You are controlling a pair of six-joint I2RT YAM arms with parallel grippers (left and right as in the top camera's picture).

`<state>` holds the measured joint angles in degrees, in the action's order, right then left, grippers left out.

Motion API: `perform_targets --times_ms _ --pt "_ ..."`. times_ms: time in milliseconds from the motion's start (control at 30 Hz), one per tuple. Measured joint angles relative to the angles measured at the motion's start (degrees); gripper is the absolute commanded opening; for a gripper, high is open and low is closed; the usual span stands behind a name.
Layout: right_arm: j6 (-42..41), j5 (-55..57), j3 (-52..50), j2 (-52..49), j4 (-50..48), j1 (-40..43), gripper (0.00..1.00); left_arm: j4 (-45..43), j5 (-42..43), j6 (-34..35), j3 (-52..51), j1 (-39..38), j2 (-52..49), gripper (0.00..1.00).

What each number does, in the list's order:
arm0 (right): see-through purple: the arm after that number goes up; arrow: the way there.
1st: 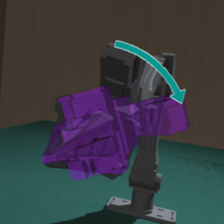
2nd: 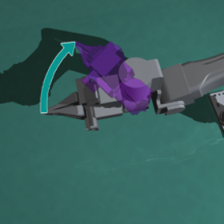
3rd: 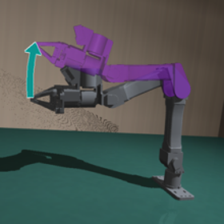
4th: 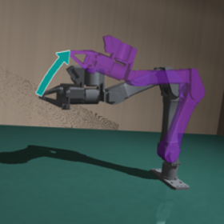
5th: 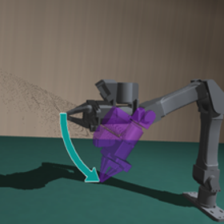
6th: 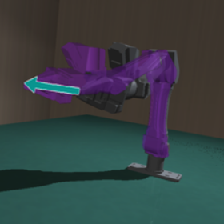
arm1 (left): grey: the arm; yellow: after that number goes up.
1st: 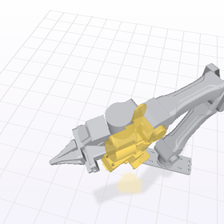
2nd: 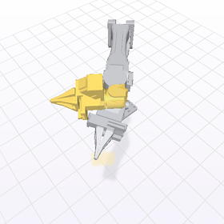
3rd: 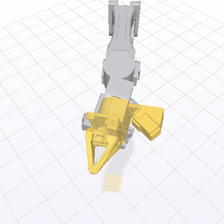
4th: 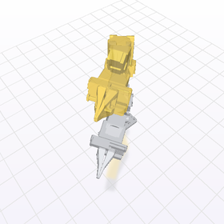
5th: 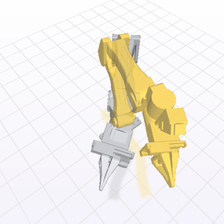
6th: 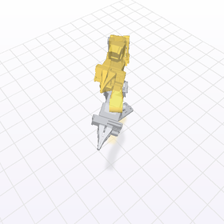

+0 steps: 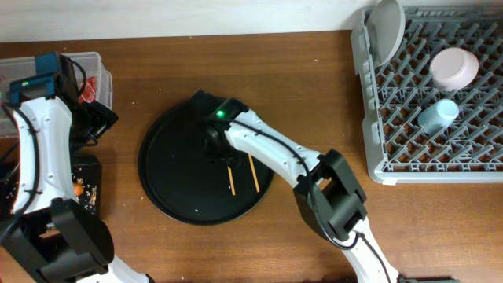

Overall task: Sort waste into correct bins and load items into the dishwasher rack
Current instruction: 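Lower the right gripper onto the chopsticks and grasp one, then carry the chopstick to the rack and insert it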

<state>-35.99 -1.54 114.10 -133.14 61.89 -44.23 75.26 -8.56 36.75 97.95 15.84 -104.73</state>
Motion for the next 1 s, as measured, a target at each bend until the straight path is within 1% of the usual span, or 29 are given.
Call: perform_targets --times_ms 67,167,333,533,567,600,633,733,933,1000 --pt "0.1 0.2 0.0 -1.5 0.0 -0.8 0.37 0.0 0.0 0.0 0.0 0.0 0.0 0.99" --pt "0.0 1.5 0.0 -2.7 0.0 -0.8 0.37 0.0 0.0 0.0 0.0 0.0 0.0 0.99" --pt "0.0 7.7 0.0 -2.8 0.2 -1.6 0.37 0.0 0.0 0.0 0.0 0.0 0.0 0.99" --pt "0.0 8.4 0.0 -4.3 0.2 -1.7 0.37 0.0 0.0 0.0 0.0 0.0 0.0 0.99" --pt "0.0 8.4 0.0 -4.5 0.2 -1.7 0.33 0.0 0.0 0.0 0.0 0.0 0.0 0.99" --pt "0.0 8.4 0.0 -4.5 0.2 -1.7 0.32 0.0 0.0 0.0 0.0 0.0 0.0 0.99" --pt "-0.1 8.3 0.0 -4.5 0.0 -1.7 0.27 0.0 0.0 0.0 0.0 0.0 0.0 0.99" --pt "-0.1 7.4 0.0 -4.5 -0.8 -1.9 0.05 0.0 0.0 0.0 0.0 0.0 0.0 0.99" --pt "-0.2 6.9 0.0 -4.6 -0.9 -1.7 0.04 0.0 0.0 0.0 0.0 0.0 0.0 0.99" --pt "-0.1 6.5 0.0 -4.3 1.2 -0.1 0.04 0.0 0.0 0.0 0.0 0.0 0.0 0.99"
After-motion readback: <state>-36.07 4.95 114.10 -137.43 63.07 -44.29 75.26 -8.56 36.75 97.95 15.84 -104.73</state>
